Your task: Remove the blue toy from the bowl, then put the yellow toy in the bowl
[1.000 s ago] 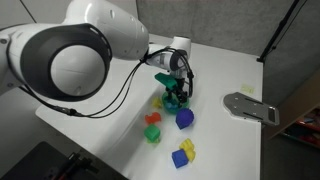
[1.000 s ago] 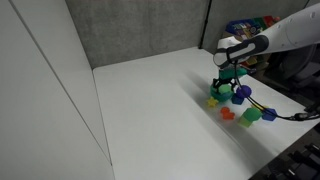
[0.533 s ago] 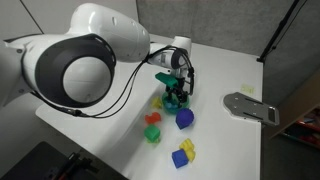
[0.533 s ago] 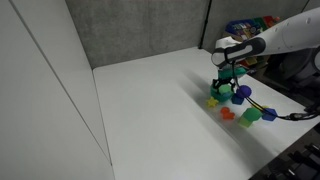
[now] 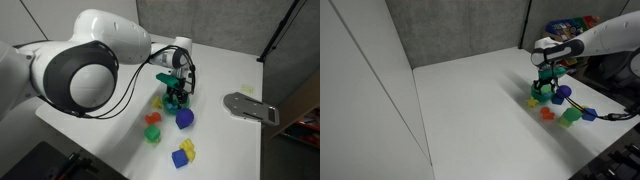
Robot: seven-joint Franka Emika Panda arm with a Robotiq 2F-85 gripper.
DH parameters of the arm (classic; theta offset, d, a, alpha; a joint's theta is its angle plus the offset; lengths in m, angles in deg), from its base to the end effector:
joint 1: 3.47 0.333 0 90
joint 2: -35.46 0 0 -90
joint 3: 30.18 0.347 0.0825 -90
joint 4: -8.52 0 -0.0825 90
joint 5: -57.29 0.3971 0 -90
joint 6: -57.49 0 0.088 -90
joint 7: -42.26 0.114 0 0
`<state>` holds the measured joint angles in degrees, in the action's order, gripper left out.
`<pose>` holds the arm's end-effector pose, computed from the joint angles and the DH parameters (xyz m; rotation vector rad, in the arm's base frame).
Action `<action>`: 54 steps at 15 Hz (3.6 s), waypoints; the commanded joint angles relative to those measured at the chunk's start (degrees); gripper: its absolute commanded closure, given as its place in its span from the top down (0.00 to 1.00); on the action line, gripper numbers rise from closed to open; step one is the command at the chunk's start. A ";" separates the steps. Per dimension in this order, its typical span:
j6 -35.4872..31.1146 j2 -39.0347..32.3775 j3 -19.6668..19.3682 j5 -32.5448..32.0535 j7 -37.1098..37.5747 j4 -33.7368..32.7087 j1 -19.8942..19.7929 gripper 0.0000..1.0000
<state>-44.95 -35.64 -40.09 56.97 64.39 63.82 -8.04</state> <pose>0.7459 -0.1474 0.0654 2.7612 -0.7859 -0.5676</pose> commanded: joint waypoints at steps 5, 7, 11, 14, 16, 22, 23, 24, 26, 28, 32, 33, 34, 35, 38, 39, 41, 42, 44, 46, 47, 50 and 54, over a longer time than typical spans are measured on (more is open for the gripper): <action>5.41 -4.25 -0.31 -1.70 -0.47 -7.18 -0.52 0.19; 5.77 -3.07 -0.47 -1.21 -0.40 -6.51 -0.18 0.06; 6.08 -1.73 -0.40 -0.99 0.03 -7.24 0.14 0.03; 6.60 -1.06 -0.20 -0.78 -0.06 -8.01 0.37 0.04; 6.87 -0.39 -0.08 -0.61 0.11 -8.46 0.65 0.04; 8.34 3.62 0.33 -0.06 0.61 -8.57 2.07 0.04; 8.41 4.52 0.48 0.13 0.69 -8.46 2.38 0.04; 8.59 5.51 0.70 0.34 0.62 -8.31 2.72 0.04; 8.59 7.25 1.42 0.99 0.18 -8.06 3.29 0.04; 8.27 8.55 2.33 1.83 -0.11 -7.95 4.08 0.04; 6.66 9.71 4.86 3.19 -0.77 -7.72 6.06 0.04; 5.95 9.76 5.68 3.48 -1.40 -7.47 6.52 0.04; 5.50 9.68 6.41 3.70 -1.91 -7.35 6.92 0.04; 4.65 9.64 7.13 3.78 -2.39 -6.77 7.38 0.04; 1.39 10.36 8.50 3.27 -3.68 -3.74 8.35 0.04; -0.23 10.91 8.79 3.14 -4.37 -1.82 8.52 0.04; -3.29 11.96 9.37 3.09 -6.06 2.12 8.56 0.04; -4.92 12.57 9.60 3.11 -6.91 4.34 8.46 0.03; -7.82 13.92 9.80 3.02 -8.51 8.75 8.41 0.04; -10.80 15.86 9.79 2.98 -9.96 13.59 8.39 0.04; -12.20 17.03 9.86 3.04 -10.77 16.18 8.32 0.04; -15.86 21.12 9.92 2.74 -13.19 23.93 8.34 0.25; -17.30 26.67 9.24 2.41 -13.52 32.07 8.38 0.57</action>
<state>-60.55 -15.85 -30.95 59.64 52.04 86.88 0.98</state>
